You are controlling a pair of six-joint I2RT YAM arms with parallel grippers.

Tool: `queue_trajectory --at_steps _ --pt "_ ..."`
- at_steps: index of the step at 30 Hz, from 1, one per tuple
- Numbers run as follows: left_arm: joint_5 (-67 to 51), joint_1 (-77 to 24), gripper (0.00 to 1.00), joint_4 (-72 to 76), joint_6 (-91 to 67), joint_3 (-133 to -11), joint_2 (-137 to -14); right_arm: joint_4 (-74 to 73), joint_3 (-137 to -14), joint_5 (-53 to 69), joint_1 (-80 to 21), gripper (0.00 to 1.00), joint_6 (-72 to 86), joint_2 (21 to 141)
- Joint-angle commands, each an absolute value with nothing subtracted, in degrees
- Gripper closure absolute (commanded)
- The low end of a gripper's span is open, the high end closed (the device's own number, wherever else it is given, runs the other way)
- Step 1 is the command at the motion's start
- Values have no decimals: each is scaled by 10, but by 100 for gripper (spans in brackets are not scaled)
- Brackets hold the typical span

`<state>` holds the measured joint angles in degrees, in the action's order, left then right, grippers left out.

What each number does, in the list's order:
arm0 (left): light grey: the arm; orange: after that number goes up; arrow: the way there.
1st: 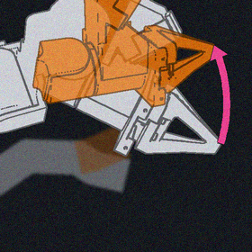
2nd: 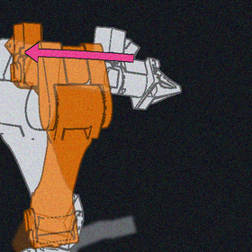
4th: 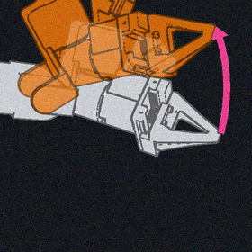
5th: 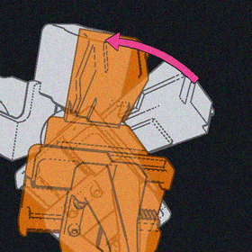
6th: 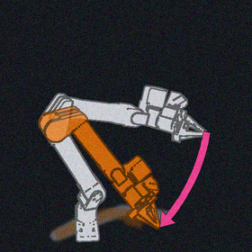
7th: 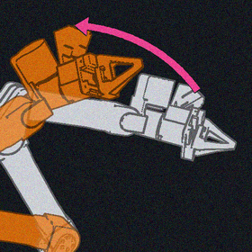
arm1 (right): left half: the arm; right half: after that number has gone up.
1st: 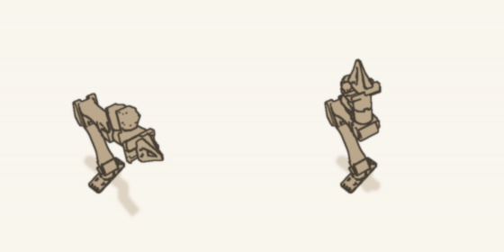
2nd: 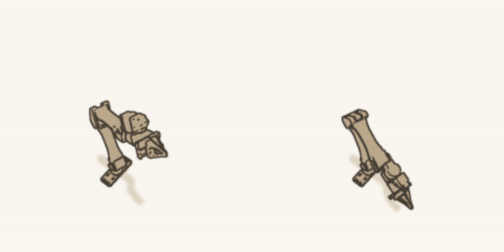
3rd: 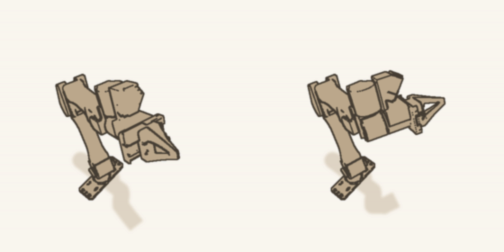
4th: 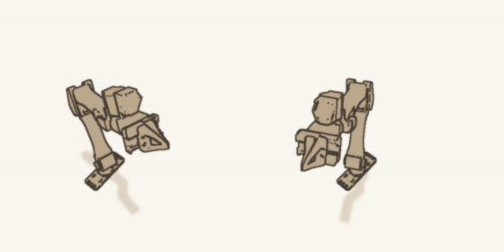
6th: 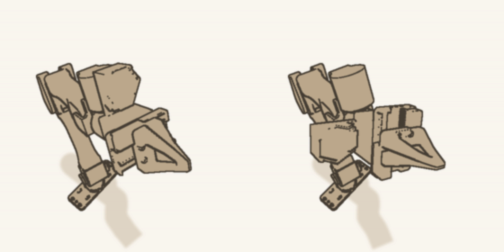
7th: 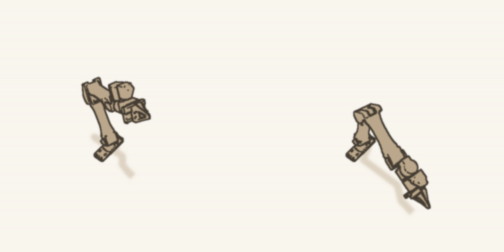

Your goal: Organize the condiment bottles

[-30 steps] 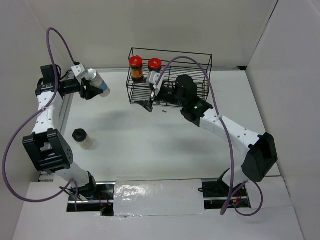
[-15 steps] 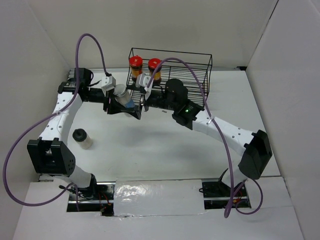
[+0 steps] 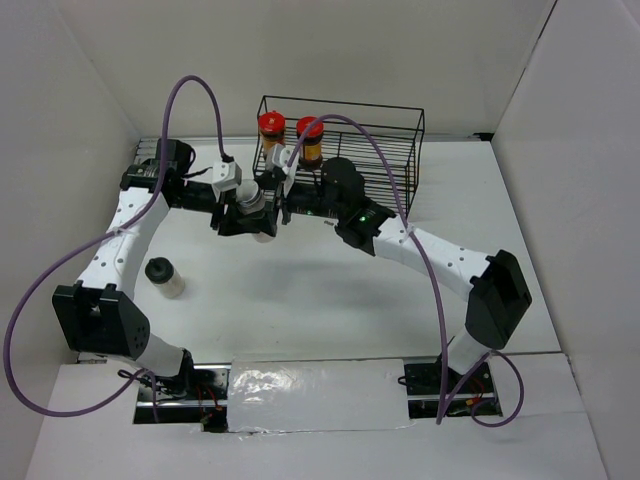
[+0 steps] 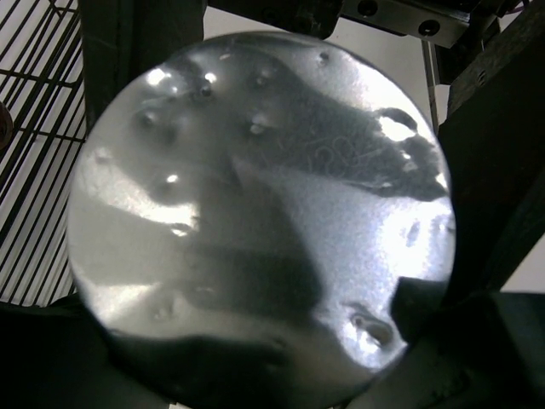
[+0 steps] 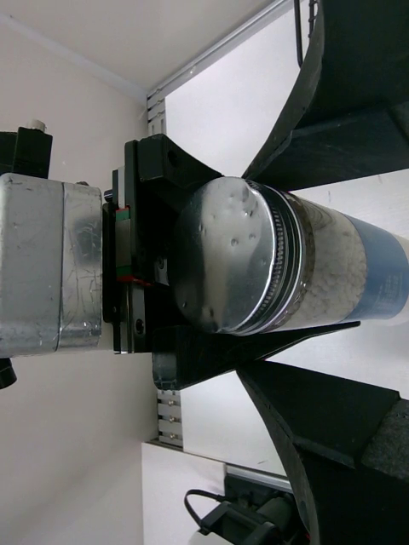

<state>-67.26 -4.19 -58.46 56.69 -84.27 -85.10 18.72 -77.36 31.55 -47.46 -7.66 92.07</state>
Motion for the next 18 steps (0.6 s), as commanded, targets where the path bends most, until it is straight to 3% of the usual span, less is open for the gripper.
queue_trajectory --at_steps 1,4,7,8,9,10,12,18 --pt "-706 -50 100 -584 590 -844 -822 261 -793 294 -467 42 -49 922" --pt "-701 -50 100 -579 589 -838 -820 257 -792 287 -461 50 -47 917" --pt "-703 -50 100 -583 598 -832 -820 254 -792 287 -455 51 -46 911" --pt "-703 -50 100 -586 603 -831 -820 252 -792 291 -452 49 -46 910" --pt "-705 -50 100 -588 615 -831 -819 247 -792 294 -450 42 -47 907" --pt "-707 -49 100 -593 620 -831 -819 244 -792 297 -447 29 -48 906" --pt "-713 -48 100 -593 629 -830 -818 241 -791 317 -444 21 -54 903" --pt "-722 -49 100 -598 629 -840 -823 255 -787 361 -430 10 -54 896"
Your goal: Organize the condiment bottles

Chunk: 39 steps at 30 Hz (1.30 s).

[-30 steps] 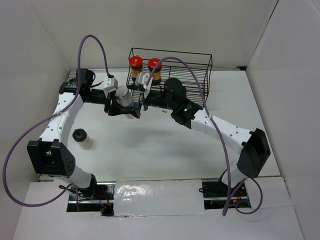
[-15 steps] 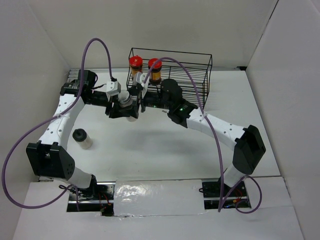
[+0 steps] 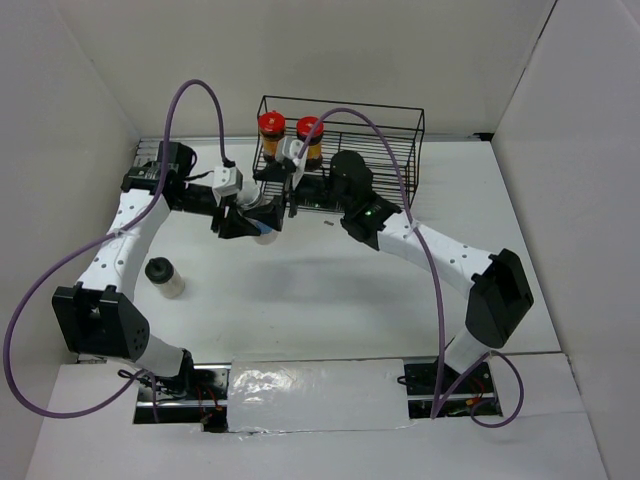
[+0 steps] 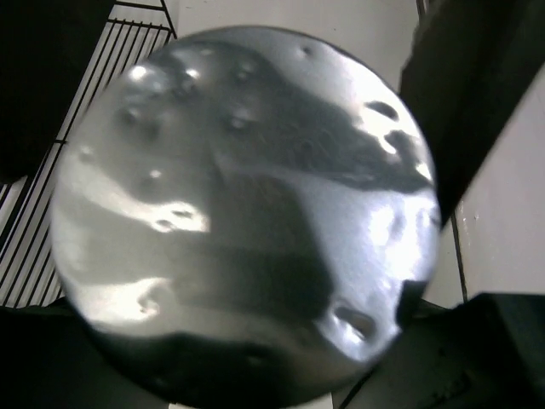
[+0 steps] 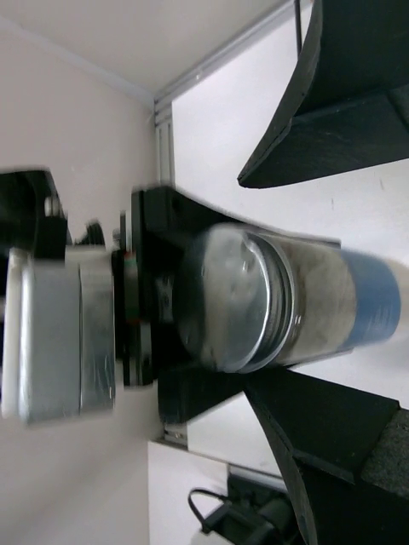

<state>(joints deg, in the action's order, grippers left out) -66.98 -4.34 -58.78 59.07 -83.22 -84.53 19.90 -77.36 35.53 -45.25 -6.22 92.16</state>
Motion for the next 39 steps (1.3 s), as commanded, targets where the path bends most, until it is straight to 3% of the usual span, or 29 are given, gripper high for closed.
queue_trajectory --at_steps 1,12,13,14,16,18,19,20,21,23,25,26,35,39 --pt "-722 -48 100 -598 629 -840 -822 257 -788 364 -429 10 -54 896" --pt "-729 -48 100 -589 613 -850 -824 229 -799 372 -430 12 -56 910" --pt "-728 -48 100 -587 611 -850 -824 226 -800 368 -432 16 -56 910" --pt "-726 -48 100 -585 609 -850 -824 221 -802 367 -432 28 -55 912" --pt "-723 -48 100 -581 599 -851 -824 215 -803 369 -432 40 -53 913" --pt "-717 -48 100 -568 585 -851 -823 211 -808 371 -432 59 -55 913" --pt "-715 -48 100 -562 564 -852 -824 200 -810 371 -432 75 -58 914" --pt "-713 -48 95 -553 550 -853 -823 199 -812 355 -432 100 -55 913" --pt "-709 -48 88 -546 535 -853 -823 198 -809 347 -432 100 -55 911" --pt "-699 -49 51 -531 501 -855 -822 206 -796 328 -431 100 -56 900" --pt "-695 -48 27 -520 479 -853 -818 228 -781 317 -429 100 -57 890" --pt "-694 -48 1 -519 476 -848 -817 239 -765 300 -429 100 -56 883" --pt "-650 -39 1 -469 384 -821 -799 329 -694 194 -401 100 -67 806" --pt "-571 -27 1 -431 297 -820 -792 380 -672 136 -363 100 -77 781"
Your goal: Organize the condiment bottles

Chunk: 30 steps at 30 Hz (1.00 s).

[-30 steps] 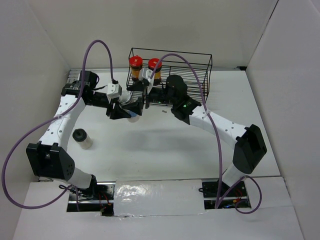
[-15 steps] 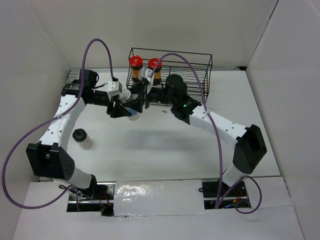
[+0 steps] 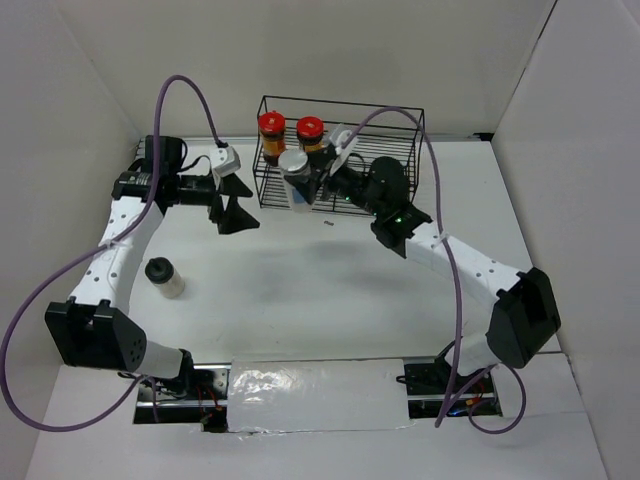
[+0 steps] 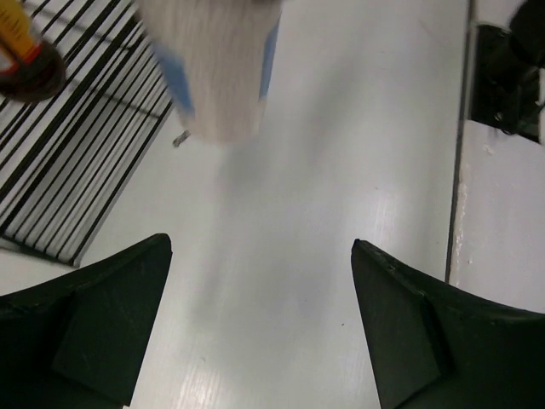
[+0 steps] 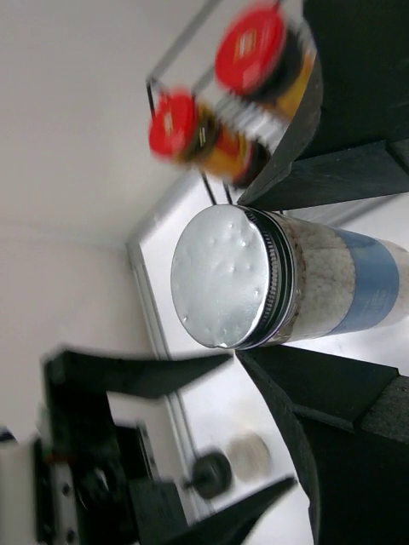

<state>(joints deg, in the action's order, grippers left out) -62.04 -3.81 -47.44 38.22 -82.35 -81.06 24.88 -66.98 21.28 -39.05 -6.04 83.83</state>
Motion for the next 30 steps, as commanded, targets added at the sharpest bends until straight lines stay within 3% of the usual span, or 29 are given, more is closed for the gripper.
queue_trajectory --at_steps 1,7,14,30 --pt "-542 -20 1 -421 270 -821 -791 394 -668 121 -340 100 -77 777" --pt "-509 31 1 -401 218 -797 -759 512 -652 83 -244 100 -87 799" --pt "-474 94 1 -394 203 -770 -733 595 -685 119 -166 100 -62 912" --pt "-348 163 1 -399 209 -741 -718 648 -657 146 -139 100 -4 1017"
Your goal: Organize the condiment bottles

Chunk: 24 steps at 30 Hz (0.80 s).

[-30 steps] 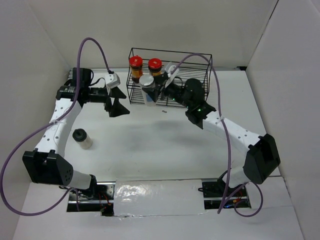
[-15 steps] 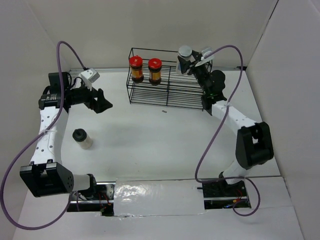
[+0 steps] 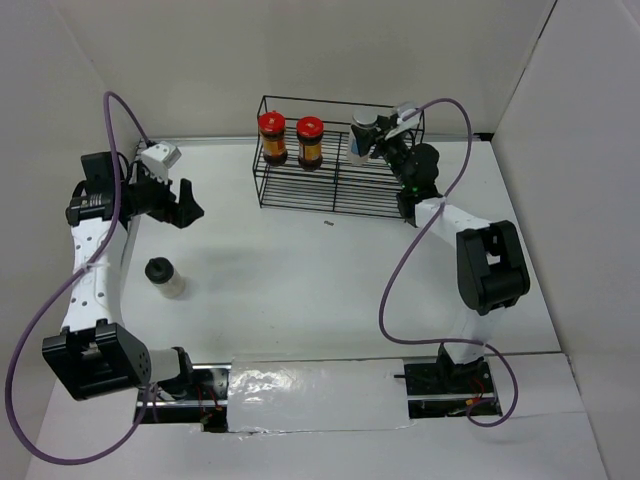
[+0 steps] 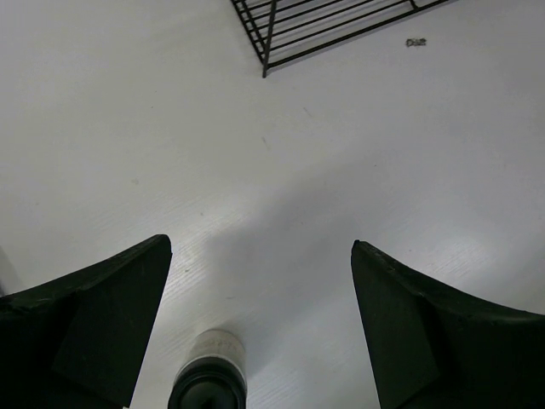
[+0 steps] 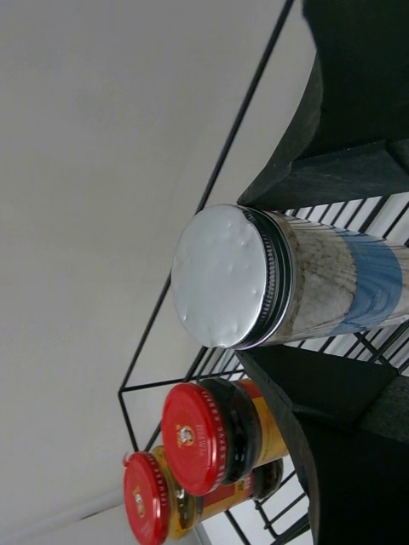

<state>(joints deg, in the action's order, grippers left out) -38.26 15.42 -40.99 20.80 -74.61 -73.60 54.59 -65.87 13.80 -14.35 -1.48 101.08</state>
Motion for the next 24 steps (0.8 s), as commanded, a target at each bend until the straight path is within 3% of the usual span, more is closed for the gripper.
queue_trajectory --at_steps 1,11,12,14,15,16,18,24 --pt "-336 164 1 -403 214 -733 -715 647 -653 148 -140 100 -4 1020" --pt "-228 196 1 -440 263 -677 -701 636 -643 160 -140 100 -4 1041" --pt "-225 199 1 -441 266 -673 -699 632 -644 158 -139 97 -3 1041" --pt "-219 215 1 -443 272 -663 -693 608 -649 157 -140 80 -4 1035" --pt "-217 219 1 -442 272 -656 -692 587 -656 158 -140 46 -4 1033" --pt "-217 225 1 -442 275 -652 -688 575 -661 153 -138 25 -3 1033" --pt "-233 247 0 -442 279 -640 -678 536 -673 138 -139 0 -2 1027" --pt "-217 265 1 -439 299 -590 -663 517 -667 124 -139 0 -6 1013"
